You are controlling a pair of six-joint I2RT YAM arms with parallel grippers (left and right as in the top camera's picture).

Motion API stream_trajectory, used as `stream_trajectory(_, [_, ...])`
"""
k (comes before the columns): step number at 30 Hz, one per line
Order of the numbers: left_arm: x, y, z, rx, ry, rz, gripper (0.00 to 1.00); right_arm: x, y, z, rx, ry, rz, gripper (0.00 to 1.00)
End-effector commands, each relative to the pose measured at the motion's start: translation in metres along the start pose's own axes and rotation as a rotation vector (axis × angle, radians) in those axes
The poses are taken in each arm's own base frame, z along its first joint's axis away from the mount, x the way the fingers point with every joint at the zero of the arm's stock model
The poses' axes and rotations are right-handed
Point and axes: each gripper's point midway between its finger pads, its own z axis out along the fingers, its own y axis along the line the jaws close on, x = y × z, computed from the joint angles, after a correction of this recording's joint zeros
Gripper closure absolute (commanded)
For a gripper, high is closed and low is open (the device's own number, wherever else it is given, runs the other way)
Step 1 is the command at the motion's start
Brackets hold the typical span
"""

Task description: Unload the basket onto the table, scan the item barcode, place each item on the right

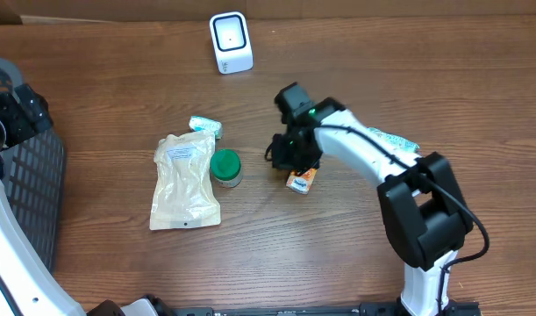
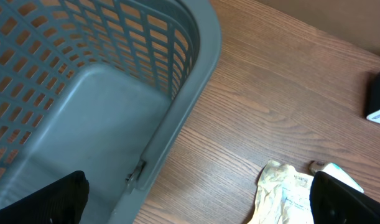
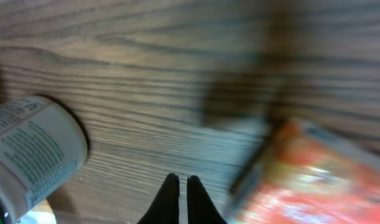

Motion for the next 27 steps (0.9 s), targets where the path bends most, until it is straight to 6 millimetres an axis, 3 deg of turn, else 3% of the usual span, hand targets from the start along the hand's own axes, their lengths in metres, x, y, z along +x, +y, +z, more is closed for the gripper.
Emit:
stream_trajectory(1, [-0.007, 0.001, -0.008, -0.007, -0.033, 0.014, 0.00, 0.013, 0.001, 0.013, 0.014, 0.018, 0.062, 0.96])
stream_trajectory(5, [-0.007, 0.001, -0.008, -0.007, -0.033, 0.014, 0.00, 0.021, -0.010, 0.014, 0.075, 0.033, 0.064, 0.96])
stream_trajectory(10, [-0.007, 0.001, -0.008, -0.007, -0.033, 0.014, 0.01, 0.023, -0.037, 0.008, 0.162, 0.053, 0.095, 0.96])
stream_trajectory(19, [-0.007, 0.001, -0.008, -0.007, -0.033, 0.014, 0.00, 0.008, -0.066, -0.010, 0.175, 0.070, 0.070, 0.96])
stream_trajectory(23, [-0.007, 0.001, -0.008, -0.007, -0.033, 0.014, 0.00, -0.001, -0.066, -0.026, 0.146, 0.067, 0.013, 0.96])
stream_trajectory(27, [-0.007, 0.001, -0.008, -0.007, -0.033, 0.014, 0.00, -0.012, -0.062, -0.055, 0.111, 0.027, -0.020, 0.96])
